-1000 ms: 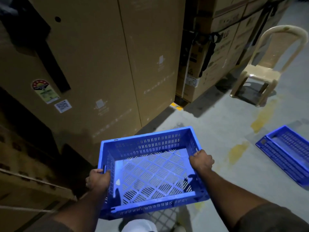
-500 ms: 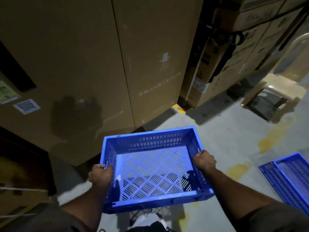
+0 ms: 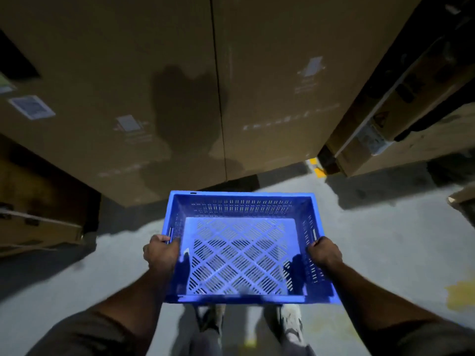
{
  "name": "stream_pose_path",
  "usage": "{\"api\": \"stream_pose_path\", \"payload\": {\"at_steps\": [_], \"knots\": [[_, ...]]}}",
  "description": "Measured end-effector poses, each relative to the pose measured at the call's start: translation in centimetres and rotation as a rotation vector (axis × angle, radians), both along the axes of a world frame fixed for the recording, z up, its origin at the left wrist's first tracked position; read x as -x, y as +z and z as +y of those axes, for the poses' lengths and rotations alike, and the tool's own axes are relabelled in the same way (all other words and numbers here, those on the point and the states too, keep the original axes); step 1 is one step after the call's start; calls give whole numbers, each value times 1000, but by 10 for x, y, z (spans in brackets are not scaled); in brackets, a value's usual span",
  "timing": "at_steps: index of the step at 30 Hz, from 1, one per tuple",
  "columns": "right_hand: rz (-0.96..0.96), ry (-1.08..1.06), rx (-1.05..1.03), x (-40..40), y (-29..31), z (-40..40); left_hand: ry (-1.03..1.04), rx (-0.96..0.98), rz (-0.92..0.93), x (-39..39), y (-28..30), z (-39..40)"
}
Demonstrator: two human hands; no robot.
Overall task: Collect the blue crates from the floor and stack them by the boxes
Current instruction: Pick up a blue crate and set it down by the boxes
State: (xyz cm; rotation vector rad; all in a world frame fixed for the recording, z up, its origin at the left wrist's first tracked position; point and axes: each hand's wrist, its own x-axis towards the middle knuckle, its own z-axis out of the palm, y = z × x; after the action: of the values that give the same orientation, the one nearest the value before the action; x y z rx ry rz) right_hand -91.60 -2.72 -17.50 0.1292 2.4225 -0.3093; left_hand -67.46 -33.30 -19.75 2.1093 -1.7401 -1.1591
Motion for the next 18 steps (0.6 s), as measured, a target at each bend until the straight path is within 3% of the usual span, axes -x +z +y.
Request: {"api": "stream_pose_path", "payload": {"at_steps": [4, 7, 10, 18], "knots": [[-1, 128, -8, 36, -77, 3, 78, 33, -38, 20, -67, 26], [-1, 129, 27, 60, -158, 6, 105, 18, -63, 34, -148, 39], [61, 123, 82, 73, -207, 8, 92, -27, 45, 36, -201, 45], [135, 259, 107, 98, -370, -6, 52, -109, 110, 27, -391, 43]]}}
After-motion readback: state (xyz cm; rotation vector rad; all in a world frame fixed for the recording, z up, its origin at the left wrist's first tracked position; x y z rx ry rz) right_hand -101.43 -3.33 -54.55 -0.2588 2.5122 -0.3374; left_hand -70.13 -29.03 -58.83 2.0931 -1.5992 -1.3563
